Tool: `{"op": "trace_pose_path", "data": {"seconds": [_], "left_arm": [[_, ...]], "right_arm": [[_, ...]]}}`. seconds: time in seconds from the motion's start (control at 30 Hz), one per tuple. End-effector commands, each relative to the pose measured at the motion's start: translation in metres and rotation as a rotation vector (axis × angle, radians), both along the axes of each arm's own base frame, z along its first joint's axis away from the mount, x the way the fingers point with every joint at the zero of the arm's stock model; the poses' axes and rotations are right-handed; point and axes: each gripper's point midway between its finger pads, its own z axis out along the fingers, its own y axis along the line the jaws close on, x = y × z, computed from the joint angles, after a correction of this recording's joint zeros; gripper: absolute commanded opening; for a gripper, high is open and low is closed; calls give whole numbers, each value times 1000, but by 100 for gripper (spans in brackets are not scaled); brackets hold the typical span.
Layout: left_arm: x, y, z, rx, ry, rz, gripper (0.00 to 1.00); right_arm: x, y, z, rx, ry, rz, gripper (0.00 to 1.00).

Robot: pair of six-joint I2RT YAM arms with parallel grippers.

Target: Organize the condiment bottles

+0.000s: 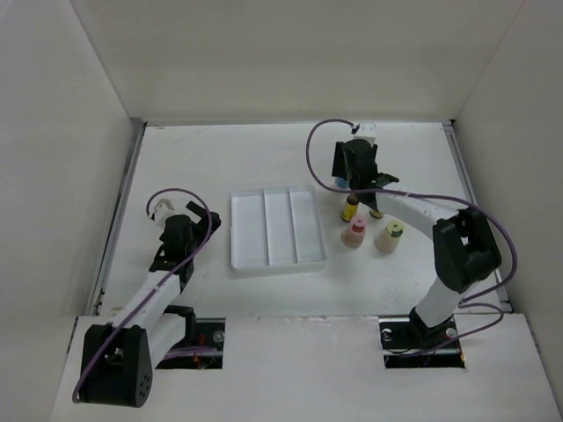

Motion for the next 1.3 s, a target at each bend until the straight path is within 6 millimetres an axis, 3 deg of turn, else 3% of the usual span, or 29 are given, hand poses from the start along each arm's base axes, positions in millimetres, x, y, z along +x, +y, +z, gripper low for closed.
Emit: {"op": "trace_pose_path", "data": {"seconds": [0.0,0.07,0.13,0.27,0.37,0.53,0.67,0.8,0.87,0.97,1.03,1.13,1.27], "left_arm": [[5,2,11,-9,-61,9,100],[5,2,11,-9,-54,8,100],[4,2,9,-11,-55,12,100],[1,6,9,-15,-56,31,100],[-2,10,8,-10,-59,54,100],[-3,12,9,-5,-56,58,100],[-3,12,9,-2,-53,57,100],[-2,12,11,-7,-60,57,100],[-2,11,13,-1,-63,50,100],[-3,12,13,-5,-66,56,100],[-2,11,14,-2,-66,49,100],[-3,12,14,-4,-71,57,100],[-1,10,17,-2,-72,46,100]], "right_arm": [[0,22,126,132,-353,28,49],[-11,46,145,152,-385,91,49],[-25,82,151,170,-386,186,49],[-55,166,145,233,-343,393,50],[-72,213,137,256,-314,492,50],[-81,262,114,238,-256,576,49],[-84,286,84,205,-199,610,50],[-85,296,59,175,-168,610,55],[-85,296,57,167,-169,601,66],[-89,292,72,176,-190,598,88],[-95,285,92,197,-217,597,93],[-108,256,126,246,-267,572,95],[-107,176,134,232,-295,432,91]]}}
